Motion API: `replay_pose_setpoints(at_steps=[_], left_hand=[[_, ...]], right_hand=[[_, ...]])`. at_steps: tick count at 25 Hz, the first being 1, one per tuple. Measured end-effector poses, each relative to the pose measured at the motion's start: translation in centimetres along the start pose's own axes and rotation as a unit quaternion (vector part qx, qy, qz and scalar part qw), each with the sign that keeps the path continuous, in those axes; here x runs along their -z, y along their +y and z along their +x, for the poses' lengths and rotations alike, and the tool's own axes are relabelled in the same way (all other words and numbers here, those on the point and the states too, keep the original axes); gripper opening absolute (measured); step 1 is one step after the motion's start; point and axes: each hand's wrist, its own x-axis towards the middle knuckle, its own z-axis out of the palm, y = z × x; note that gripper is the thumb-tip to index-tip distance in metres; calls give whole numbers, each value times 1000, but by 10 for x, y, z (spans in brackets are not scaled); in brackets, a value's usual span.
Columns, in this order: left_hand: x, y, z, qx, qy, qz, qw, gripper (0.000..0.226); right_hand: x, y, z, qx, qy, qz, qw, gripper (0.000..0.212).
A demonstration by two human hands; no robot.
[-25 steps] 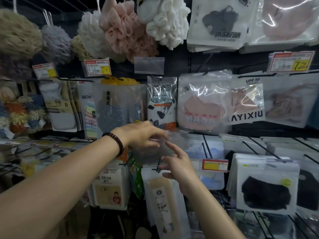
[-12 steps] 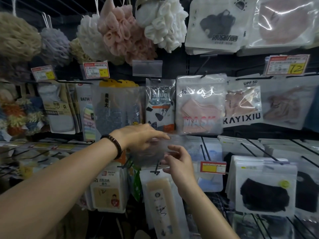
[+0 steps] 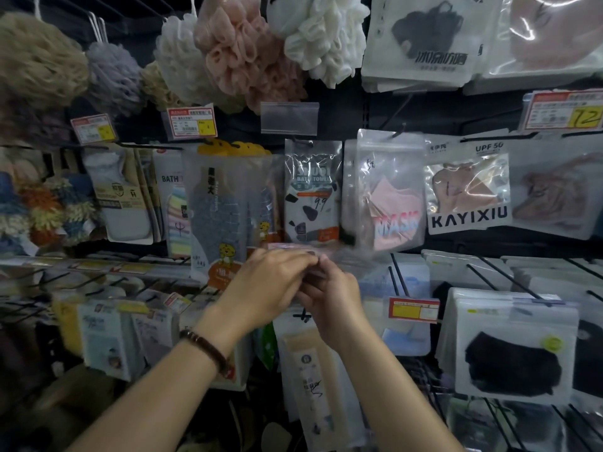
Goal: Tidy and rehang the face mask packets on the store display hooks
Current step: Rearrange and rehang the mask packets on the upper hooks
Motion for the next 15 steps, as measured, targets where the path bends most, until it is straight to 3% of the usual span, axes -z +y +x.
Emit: replay_pose_setpoints(at_steps=[3,5,7,11,13,15], left_hand=[[5,9,-17,93,23,-94,991,48],[15,18,-28,166,95,-212,958,39],[24,30,-41,242,151,-261,922,26],[24,47,-61,378,108,-241,888,32],[24,53,-70,460,66,-343,816,41],[20,60,-77,510,46,-495,702,33]], right_hand=[[1,0,-5,-9,21,-32,999,33],[10,-2,-19,-22,21,-39,999,27],[24,-1,-34,-24,25,-54,998,25],[55,0,-58,-5,41,-126,991,12],[66,-3,-67,11,28,-190,981,21],[72,-10,-75,26,-12,-277,960,30]])
